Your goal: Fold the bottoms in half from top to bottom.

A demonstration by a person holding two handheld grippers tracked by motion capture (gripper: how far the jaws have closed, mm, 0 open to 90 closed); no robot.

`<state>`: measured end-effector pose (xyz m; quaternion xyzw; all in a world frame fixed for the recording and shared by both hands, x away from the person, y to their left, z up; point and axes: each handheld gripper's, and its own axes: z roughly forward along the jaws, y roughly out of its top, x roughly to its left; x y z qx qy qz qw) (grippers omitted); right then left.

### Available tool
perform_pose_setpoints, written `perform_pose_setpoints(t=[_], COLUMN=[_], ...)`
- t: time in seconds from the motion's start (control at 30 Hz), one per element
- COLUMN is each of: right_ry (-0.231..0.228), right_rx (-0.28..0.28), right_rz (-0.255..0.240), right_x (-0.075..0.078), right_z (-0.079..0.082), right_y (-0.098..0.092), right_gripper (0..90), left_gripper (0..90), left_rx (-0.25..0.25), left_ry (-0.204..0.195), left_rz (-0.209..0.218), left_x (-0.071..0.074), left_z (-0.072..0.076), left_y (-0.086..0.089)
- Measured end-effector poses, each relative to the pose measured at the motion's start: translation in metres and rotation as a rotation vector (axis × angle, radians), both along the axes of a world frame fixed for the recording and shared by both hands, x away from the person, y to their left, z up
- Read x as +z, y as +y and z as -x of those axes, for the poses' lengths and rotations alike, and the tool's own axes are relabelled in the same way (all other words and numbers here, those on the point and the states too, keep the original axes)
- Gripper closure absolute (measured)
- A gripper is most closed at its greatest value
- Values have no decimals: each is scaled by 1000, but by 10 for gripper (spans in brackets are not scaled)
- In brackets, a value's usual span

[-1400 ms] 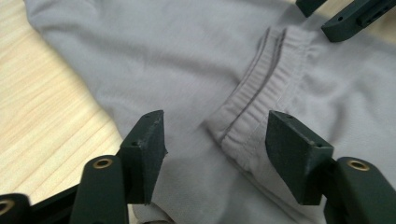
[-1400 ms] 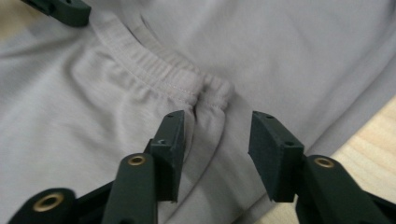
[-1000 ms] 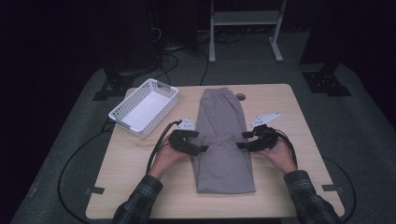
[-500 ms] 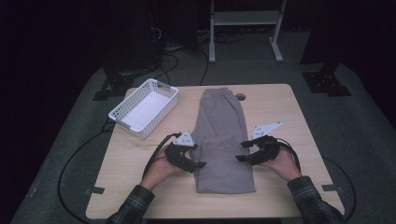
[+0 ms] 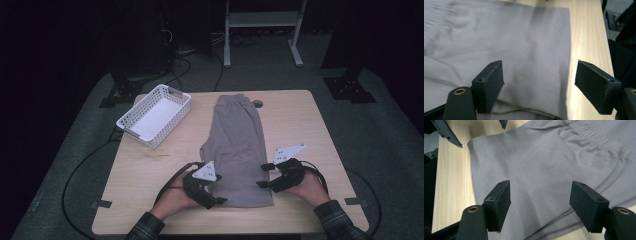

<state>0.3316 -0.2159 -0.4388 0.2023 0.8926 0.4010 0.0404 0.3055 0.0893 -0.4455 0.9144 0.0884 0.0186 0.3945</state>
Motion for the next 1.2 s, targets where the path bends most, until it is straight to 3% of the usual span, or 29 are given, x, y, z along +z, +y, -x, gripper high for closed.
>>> perform_pose_setpoints(t=[0.2,0.33,0.5,0.6,0.8,1.07,1.13,1.2], right_ry=[6,7,-3,-29,-47,-67,-76,-76], right_rx=[8,30,83,119,141,143,142,137], right_rz=[-2,0,13,49,95,129,134,140], right_x=[-1,-1,-5,-10,-20,-23,-23,-24], right_z=[6,12,25,34,44,46,46,46], right_y=[-2,-2,0,1,8,13,13,14], right_gripper=[321,317,322,322,320,307,304,302], left_gripper=[249,278,341,387,442,603,600,500], left_rx=[-34,-35,-36,-34,-12,28,27,-13], left_ry=[-8,-5,-12,-47,-63,-71,-69,-76], left_rz=[-73,-100,-89,-101,-100,-89,-88,-95], left_x=[-12,-19,-22,-22,-22,-22,-22,-23], left_z=[6,7,7,8,8,6,6,9], left_y=[-4,-4,-3,-3,-3,-1,-1,-1])
